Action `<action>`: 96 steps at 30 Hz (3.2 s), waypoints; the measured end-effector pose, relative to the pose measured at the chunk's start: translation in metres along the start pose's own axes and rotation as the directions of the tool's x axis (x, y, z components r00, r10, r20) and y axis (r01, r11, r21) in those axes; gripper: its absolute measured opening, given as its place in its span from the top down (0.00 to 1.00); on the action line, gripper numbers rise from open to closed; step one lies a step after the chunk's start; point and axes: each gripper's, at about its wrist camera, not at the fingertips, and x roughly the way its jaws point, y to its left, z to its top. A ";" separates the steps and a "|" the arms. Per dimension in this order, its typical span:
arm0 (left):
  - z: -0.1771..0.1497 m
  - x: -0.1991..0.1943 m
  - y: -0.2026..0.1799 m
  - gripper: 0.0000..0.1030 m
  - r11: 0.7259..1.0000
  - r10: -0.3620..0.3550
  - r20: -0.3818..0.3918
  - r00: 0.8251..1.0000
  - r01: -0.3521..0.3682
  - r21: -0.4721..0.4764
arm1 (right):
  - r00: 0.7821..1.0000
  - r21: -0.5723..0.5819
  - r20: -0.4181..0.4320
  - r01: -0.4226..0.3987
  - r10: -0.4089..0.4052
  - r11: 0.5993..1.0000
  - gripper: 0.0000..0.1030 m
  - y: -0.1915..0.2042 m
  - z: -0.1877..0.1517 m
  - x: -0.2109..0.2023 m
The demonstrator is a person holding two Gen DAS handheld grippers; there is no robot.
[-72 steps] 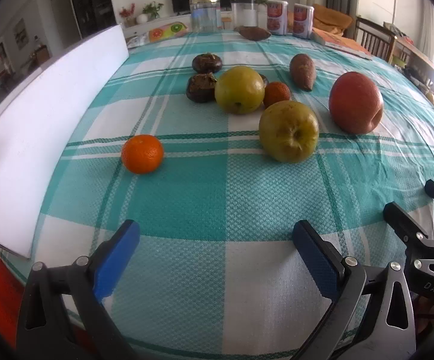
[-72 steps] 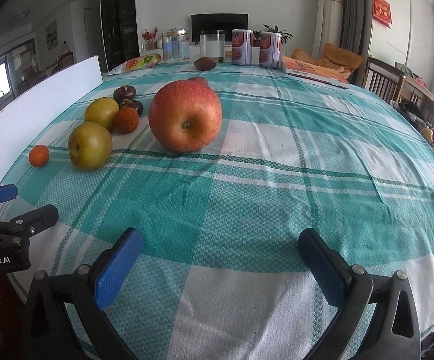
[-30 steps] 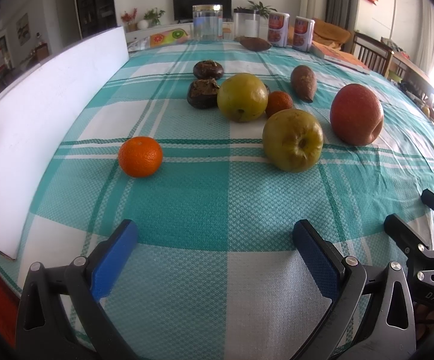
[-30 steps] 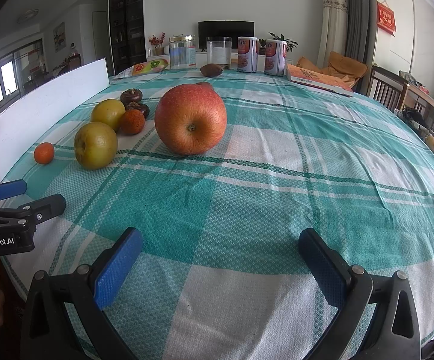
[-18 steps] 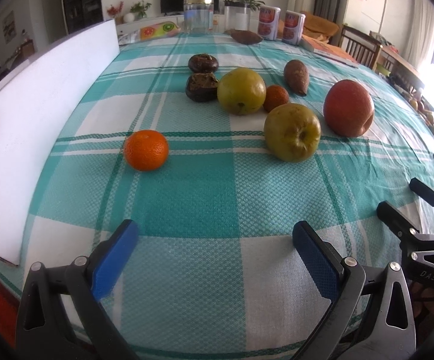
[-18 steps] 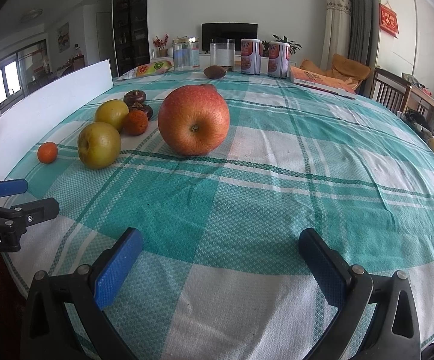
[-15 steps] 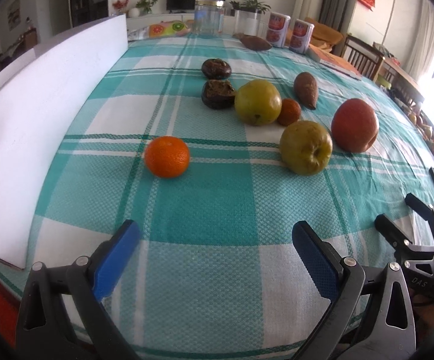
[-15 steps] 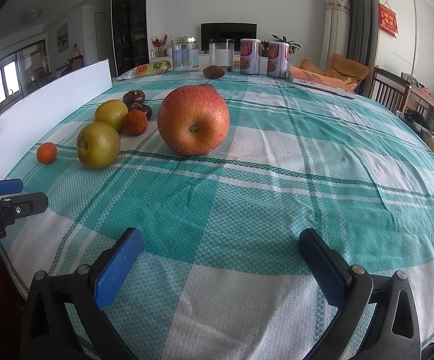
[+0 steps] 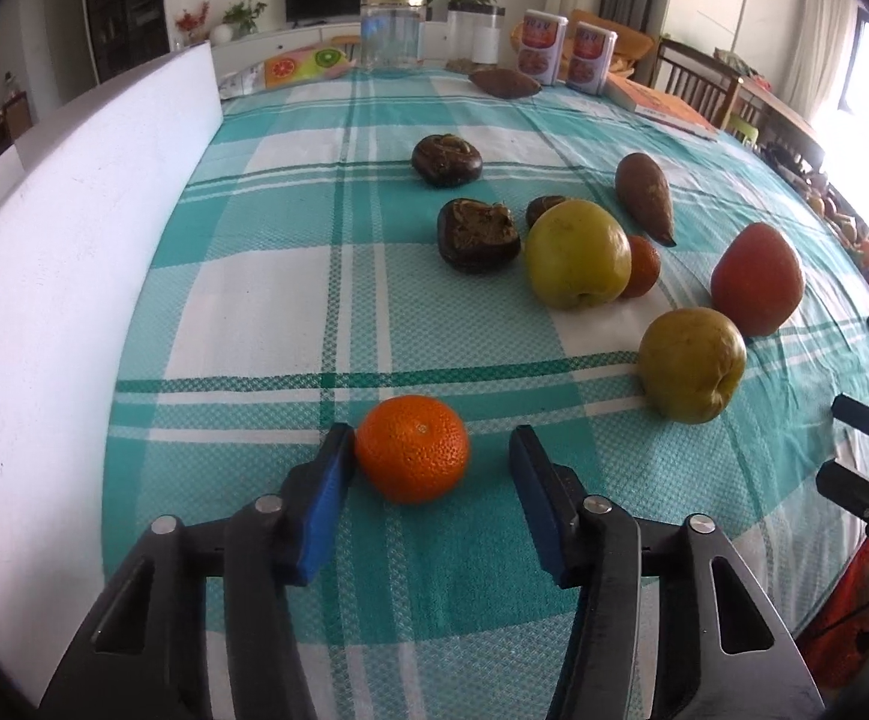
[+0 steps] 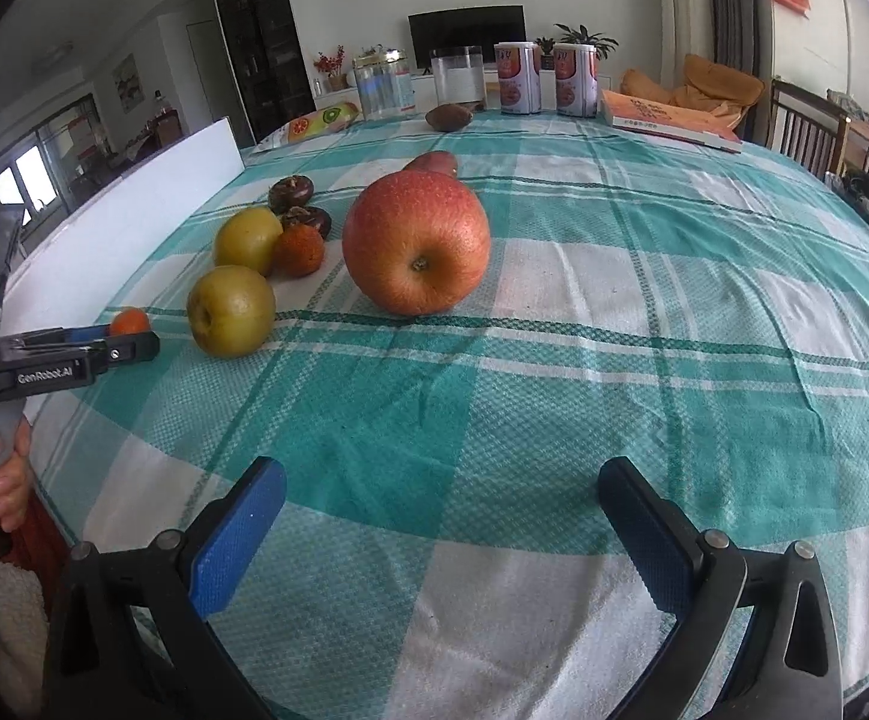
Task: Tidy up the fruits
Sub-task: 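Close the left tool on the mandarin while the right tool grasps the green pear, then carry the mandarin into the white box with the left tool while the right tool drops the pear there, then withdraw both open tools from the box back over the table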
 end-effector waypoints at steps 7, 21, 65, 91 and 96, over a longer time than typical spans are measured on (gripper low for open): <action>-0.005 -0.018 0.011 0.67 0.998 -0.024 0.037 0.999 0.027 -0.062 | 0.984 -0.024 -0.075 -0.162 0.160 0.987 0.10 0.054 0.048 0.044; 0.014 -0.161 0.065 0.68 0.962 -0.060 0.227 0.972 0.116 -0.245 | 0.937 -0.036 -0.104 -0.338 0.333 0.940 0.52 0.141 0.114 0.035; 0.031 -0.087 0.057 0.08 0.833 0.535 0.167 0.828 -0.550 0.061 | 0.968 0.061 -0.015 0.250 -0.249 0.966 0.18 -0.060 0.028 0.006; 0.015 0.011 -0.036 0.02 0.997 0.046 0.049 0.998 -0.043 -0.068 | 0.933 0.092 -0.059 0.359 -0.355 0.929 0.01 -0.106 0.042 0.033; 0.009 0.017 -0.037 0.01 0.996 0.059 0.017 0.998 -0.057 -0.074 | 0.934 0.094 -0.060 0.356 -0.352 0.930 0.00 -0.105 0.042 0.034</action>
